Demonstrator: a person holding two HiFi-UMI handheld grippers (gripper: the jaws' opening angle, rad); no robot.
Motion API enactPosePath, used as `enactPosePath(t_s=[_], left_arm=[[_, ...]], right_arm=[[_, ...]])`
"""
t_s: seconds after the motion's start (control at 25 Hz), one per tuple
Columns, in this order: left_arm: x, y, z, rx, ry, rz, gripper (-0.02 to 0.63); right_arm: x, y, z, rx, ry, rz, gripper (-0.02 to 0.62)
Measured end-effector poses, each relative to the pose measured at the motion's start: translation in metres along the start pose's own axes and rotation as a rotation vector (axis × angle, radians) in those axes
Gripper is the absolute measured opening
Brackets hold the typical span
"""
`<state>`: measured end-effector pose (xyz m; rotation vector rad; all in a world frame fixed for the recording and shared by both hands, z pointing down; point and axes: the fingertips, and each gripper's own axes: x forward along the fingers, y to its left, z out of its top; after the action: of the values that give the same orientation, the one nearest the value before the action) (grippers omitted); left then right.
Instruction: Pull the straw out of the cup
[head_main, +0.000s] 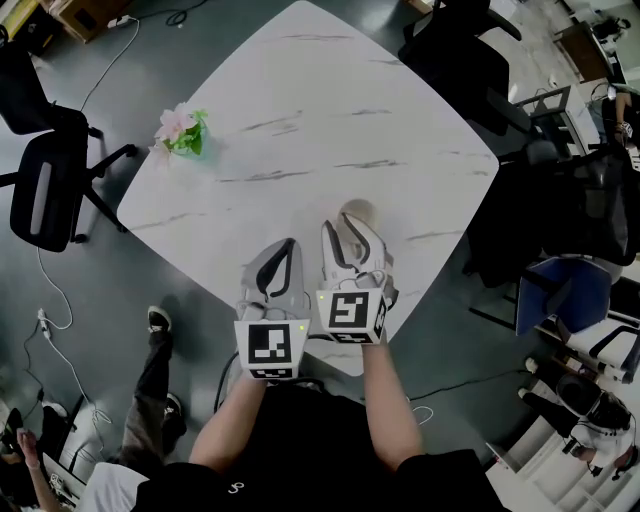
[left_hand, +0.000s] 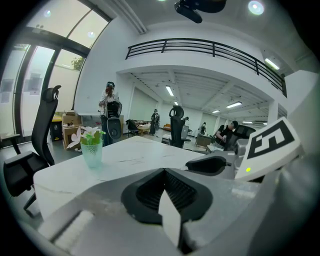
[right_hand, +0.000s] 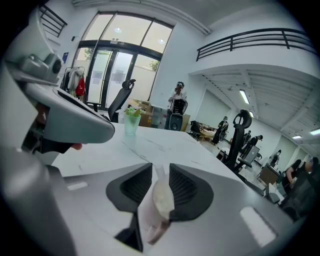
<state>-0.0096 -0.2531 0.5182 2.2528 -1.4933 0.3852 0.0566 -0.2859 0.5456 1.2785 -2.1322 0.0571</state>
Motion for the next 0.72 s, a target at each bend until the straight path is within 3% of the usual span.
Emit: enactPosePath(t_s=[0.72], left_arm=[[-0.003,-0.002,0.014,0.024,-0.017,0.002,0.002]], right_arm=[[-0.01,-0.012,0.012,0.062,-0.06,-0.042,0.051]])
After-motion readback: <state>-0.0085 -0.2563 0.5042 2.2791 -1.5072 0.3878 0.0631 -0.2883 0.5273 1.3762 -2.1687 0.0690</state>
